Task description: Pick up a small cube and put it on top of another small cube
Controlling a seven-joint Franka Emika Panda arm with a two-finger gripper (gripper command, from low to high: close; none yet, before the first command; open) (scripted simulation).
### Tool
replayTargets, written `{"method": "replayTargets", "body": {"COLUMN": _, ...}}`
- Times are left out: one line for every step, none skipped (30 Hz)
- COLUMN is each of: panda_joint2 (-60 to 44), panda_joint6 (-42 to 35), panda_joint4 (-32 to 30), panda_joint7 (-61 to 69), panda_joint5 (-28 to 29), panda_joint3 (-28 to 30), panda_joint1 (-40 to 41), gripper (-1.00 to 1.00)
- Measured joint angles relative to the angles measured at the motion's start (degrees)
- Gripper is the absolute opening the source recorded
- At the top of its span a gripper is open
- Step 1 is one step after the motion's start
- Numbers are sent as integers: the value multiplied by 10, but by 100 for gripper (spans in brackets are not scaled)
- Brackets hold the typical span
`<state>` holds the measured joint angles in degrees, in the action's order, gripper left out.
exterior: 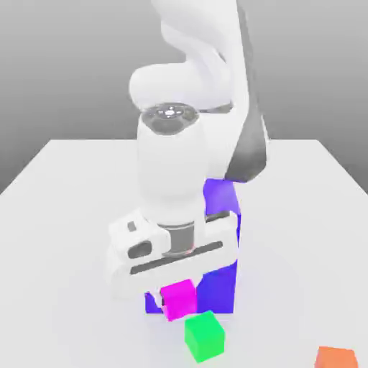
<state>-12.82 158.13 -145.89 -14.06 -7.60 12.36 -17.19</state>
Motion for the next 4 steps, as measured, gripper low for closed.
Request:
{"method": "replayTargets", "body": {"panda_joint2": -12, "panda_joint6": 12, "panda_joint4": 0, "panda_joint7": 3, "panda_joint5": -6, "panda_joint3": -7, "panda_joint1": 1, "gripper": 100}}
{"method": "replayTargets", "body": {"panda_joint2": -12, "panda_joint6": 12, "panda_joint4": 0, "panda_joint7": 3, "panda_joint5": -6, "panda_joint3": -7, "panda_joint1": 1, "gripper": 100}}
{"method": "replayTargets", "body": {"panda_joint2": -12, "panda_joint6": 12, "panda_joint4": 0, "panda_joint7": 3, "panda_joint5": -6, "panda_joint3": -7, "panda_joint1": 1, "gripper": 100}}
{"method": "replayTargets", "body": {"panda_joint2": -12, "panda_joint6": 12, "panda_joint4": 0, "panda_joint7": 3, "panda_joint5": -6, "panda_joint3": -7, "panda_joint1": 1, "gripper": 100}}
